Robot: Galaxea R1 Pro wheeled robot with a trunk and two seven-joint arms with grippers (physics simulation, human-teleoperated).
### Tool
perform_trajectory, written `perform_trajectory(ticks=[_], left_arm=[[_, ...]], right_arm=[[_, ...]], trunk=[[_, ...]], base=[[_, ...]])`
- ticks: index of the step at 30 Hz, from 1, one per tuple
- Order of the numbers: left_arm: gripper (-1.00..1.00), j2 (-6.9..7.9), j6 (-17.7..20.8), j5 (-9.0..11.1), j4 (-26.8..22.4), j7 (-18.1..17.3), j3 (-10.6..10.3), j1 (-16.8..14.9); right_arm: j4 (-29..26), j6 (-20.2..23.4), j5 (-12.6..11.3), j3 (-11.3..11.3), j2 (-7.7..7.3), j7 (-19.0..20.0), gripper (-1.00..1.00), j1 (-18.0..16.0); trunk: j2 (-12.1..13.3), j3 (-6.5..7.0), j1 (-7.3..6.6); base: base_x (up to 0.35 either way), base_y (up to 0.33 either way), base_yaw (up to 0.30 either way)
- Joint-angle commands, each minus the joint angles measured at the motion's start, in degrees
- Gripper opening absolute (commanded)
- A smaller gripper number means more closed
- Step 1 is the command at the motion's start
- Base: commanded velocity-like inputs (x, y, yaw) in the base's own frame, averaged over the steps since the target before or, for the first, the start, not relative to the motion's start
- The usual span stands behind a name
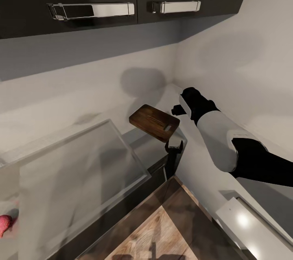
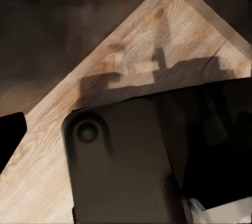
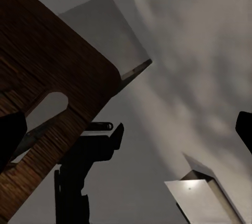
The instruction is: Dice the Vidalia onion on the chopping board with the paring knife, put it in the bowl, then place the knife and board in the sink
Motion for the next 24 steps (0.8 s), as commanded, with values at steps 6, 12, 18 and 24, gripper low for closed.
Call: perform_trajectory(ticks=[6,12,18,24], left_arm=[[1.00,0.72,-0.64,0.31,1.42,-0.13,-0.26,0.04],[1.00,0.92,-0.64,0.31,1.60,-0.15,-0.26,0.26],[1.00,2.16,-0.64,0.23,1.70,-0.16,-0.26,5.66],[1.00,1.75,-0.64,-0.11,1.63,-0.07,-0.28,12.37]], right_arm=[[0.03,0.15,0.28,-0.48,0.06,-0.12,1.00,-0.04],[0.09,0.15,0.28,-0.48,0.07,-0.12,1.00,-0.04],[0.14,0.15,0.34,-0.48,-0.07,-0.12,1.00,-0.04],[0.14,0.15,0.35,-0.48,-0.08,-0.12,1.00,-0.04]], trunk=[[-0.10,-0.09,0.03],[-0.10,-0.09,0.03],[-0.10,-0.09,0.03],[-0.10,-0.09,0.03]], base=[[0.000,0.000,0.000],[0.000,0.000,0.000],[0.000,0.000,0.000],[0.000,0.000,0.000]])
